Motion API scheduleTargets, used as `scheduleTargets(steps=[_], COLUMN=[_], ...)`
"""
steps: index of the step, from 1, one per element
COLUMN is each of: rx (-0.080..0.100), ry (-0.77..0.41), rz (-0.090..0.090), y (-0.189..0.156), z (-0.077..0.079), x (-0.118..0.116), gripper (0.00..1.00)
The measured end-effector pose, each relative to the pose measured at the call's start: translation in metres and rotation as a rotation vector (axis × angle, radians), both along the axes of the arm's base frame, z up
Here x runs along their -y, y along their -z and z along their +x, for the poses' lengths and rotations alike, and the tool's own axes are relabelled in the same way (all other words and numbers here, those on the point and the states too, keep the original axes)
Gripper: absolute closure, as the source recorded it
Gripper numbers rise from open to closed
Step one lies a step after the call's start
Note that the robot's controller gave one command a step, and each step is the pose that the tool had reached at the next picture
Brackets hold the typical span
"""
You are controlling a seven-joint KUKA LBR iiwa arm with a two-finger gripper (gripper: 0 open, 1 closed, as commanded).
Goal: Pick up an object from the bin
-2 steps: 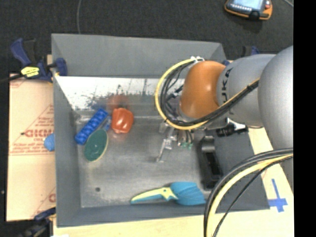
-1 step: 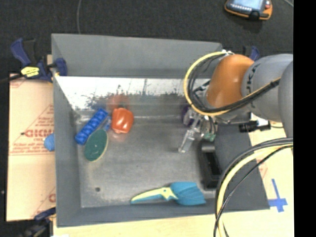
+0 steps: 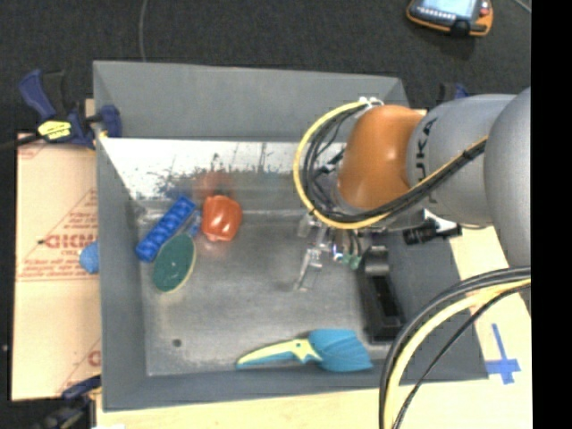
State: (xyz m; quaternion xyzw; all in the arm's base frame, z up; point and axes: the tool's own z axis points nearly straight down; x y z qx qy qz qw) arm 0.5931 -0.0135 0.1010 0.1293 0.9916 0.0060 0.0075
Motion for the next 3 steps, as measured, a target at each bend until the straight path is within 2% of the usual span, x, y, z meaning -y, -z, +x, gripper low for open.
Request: scheduleTargets(steps=[1, 2, 3], rx=[0.014, 0.013, 0.031], ry=[0.099, -0.078, 0.068], rz=[0.006, 0.0, 0.01], y=[-0.024, 0.016, -0.024], z=[0.025, 0.012, 0.034], x=[0.072, 0.053, 0.082], gripper=[0.0, 0.0, 1.0])
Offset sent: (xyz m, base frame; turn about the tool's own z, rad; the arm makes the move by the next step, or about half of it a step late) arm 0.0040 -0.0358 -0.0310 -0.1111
